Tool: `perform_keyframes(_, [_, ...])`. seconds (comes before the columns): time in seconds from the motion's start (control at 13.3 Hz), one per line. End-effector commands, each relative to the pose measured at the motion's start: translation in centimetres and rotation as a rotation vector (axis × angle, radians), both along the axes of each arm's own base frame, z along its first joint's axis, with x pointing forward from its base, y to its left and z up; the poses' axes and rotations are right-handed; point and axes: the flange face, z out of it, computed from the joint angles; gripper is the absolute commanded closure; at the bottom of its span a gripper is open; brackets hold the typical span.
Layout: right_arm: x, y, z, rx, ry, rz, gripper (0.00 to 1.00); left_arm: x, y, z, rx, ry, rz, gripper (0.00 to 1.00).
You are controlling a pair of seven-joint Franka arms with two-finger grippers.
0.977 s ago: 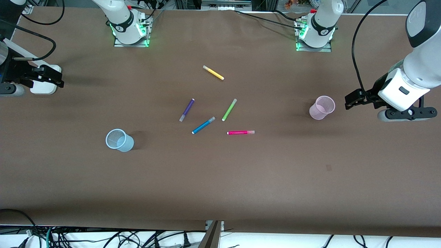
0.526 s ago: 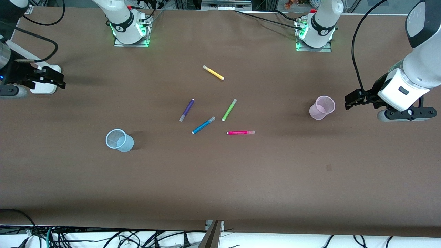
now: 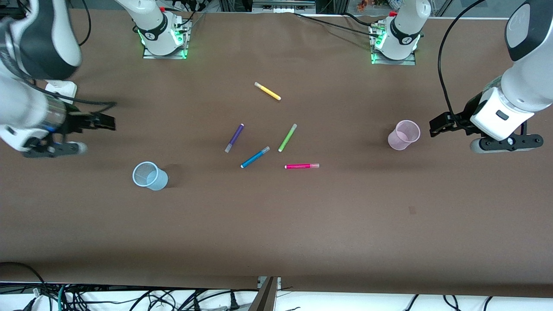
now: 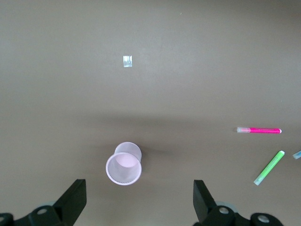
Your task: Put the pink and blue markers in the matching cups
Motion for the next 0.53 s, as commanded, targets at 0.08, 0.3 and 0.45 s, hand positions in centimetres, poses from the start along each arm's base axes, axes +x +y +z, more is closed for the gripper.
perform_keyframes(0.08, [1.8,7.9,-5.7,0.016,-0.020,0.110,0.00,-0.9,-4.1,0.1,-0.001,0.028,0.120,0.00])
perform_keyframes(0.3, [1.5,14.4,-9.1,-0.018,-0.057,-0.025,0.00,-1.9,-8.1,-0.8,0.022,0.074,0.284,0.00])
perform_keyframes(0.45, [0.7,19.1,-12.0,-0.041,-0.079,-0.126,0.00,-2.4,-10.9,-2.0,0.041,0.109,0.401,0.00])
